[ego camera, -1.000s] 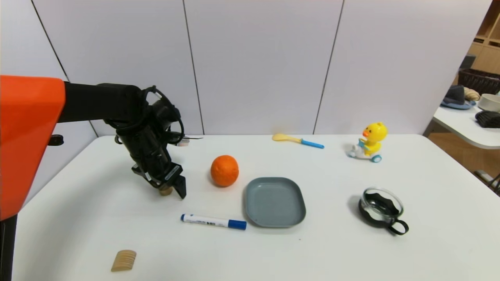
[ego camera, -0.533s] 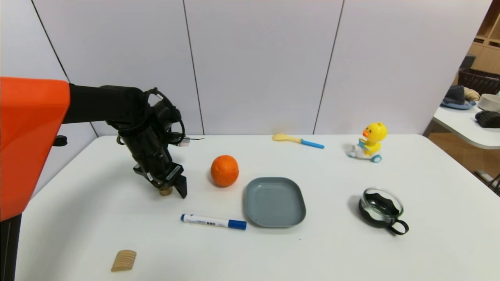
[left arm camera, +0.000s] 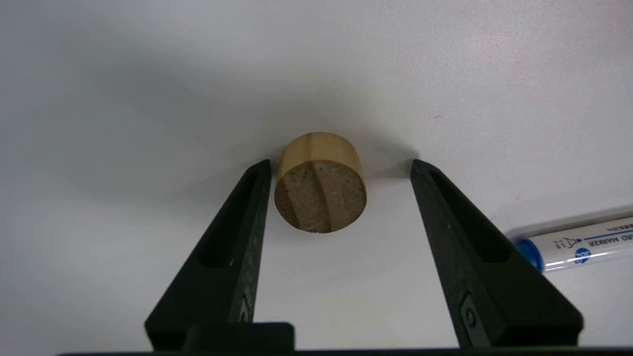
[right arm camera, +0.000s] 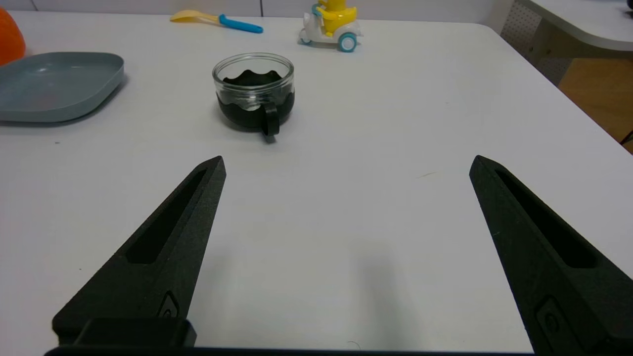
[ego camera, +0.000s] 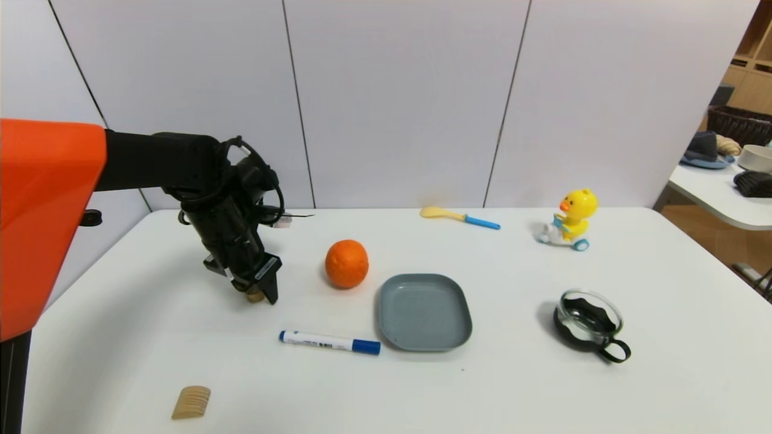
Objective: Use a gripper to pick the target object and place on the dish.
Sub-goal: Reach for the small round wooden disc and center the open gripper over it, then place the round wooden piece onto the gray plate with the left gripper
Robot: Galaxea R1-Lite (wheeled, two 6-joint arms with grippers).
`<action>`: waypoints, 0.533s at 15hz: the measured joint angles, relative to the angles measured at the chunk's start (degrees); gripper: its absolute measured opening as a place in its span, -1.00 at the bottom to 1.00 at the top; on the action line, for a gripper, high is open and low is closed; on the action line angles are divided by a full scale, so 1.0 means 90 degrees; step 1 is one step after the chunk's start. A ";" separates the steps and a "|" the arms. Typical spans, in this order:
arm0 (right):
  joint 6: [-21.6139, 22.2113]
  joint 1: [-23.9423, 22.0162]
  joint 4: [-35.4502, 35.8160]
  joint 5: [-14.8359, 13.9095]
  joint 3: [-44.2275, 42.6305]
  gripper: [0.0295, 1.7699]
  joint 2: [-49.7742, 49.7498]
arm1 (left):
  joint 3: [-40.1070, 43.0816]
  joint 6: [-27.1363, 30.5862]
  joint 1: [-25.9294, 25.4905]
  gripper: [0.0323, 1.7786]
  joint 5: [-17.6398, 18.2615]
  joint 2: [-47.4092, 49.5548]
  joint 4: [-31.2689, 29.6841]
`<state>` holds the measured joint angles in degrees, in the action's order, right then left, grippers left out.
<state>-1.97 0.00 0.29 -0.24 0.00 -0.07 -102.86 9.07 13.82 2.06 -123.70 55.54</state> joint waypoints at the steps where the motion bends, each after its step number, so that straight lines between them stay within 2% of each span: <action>1: -0.0003 0.0000 0.0000 -0.0003 0.0000 0.93 0.0000 | 0.0007 -0.0009 -0.0003 -0.03 0.0003 0.0000 0.0000; 2: -0.0003 0.0000 0.0000 -0.0003 0.0000 0.93 0.0000 | 0.0009 -0.0011 -0.0003 -0.13 0.0005 0.0000 0.0000; 3: -0.0003 0.0000 0.0000 0.0000 0.0000 0.93 0.0000 | 0.0012 -0.0014 -0.0003 -0.41 0.0005 0.0000 0.0005; 8: 0.0000 0.0000 -0.0003 -0.0003 0.0000 0.93 0.0000 | 0.0024 -0.0058 -0.0003 -0.45 0.0005 0.0011 0.0003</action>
<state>-1.97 0.00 0.27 -0.27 0.00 -0.07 -102.64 8.55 13.80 2.11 -123.60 55.56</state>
